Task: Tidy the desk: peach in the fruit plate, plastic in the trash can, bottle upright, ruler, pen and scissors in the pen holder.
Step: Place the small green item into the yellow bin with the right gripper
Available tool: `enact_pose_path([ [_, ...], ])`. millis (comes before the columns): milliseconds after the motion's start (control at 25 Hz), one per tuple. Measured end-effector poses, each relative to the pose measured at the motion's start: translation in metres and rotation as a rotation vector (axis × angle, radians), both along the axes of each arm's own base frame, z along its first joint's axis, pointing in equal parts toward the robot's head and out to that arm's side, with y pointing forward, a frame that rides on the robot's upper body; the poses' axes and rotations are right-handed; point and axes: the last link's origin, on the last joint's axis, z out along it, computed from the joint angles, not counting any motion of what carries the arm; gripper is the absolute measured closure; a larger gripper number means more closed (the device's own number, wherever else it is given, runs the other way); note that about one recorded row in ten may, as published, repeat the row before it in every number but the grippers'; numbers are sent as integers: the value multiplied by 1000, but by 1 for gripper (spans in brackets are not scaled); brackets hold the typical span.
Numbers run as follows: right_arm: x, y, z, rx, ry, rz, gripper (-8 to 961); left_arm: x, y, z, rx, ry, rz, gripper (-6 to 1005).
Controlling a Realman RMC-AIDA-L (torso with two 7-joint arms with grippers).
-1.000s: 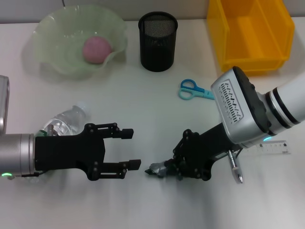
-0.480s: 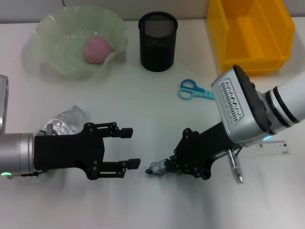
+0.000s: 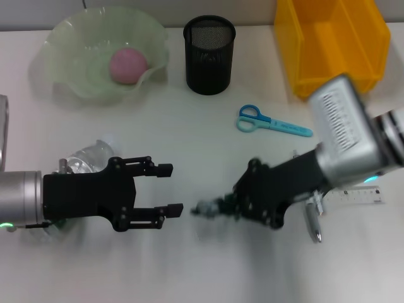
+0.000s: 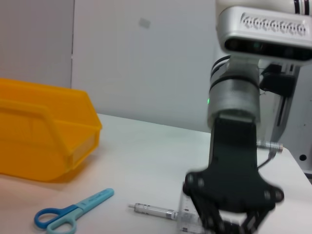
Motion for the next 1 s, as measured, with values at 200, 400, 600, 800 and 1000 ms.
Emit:
enact_pose_path([
  [200,21,0,49,105,245,-117,951,1,2,2,12,-7,3,255],
  [400,46,-13,71,216,508,-208,952,6,2,-2,20,-42,15,255],
  [600,53,-21,63,270,616,-242,952,10,1,-7,25,-68,24,256],
  [800,53,-25,57,325,717,-268,952,13,1,-11,27,-80,27,255],
  [1000,53,-28,55,327,736,-275,952,15,0,-13,26,-84,24,256],
])
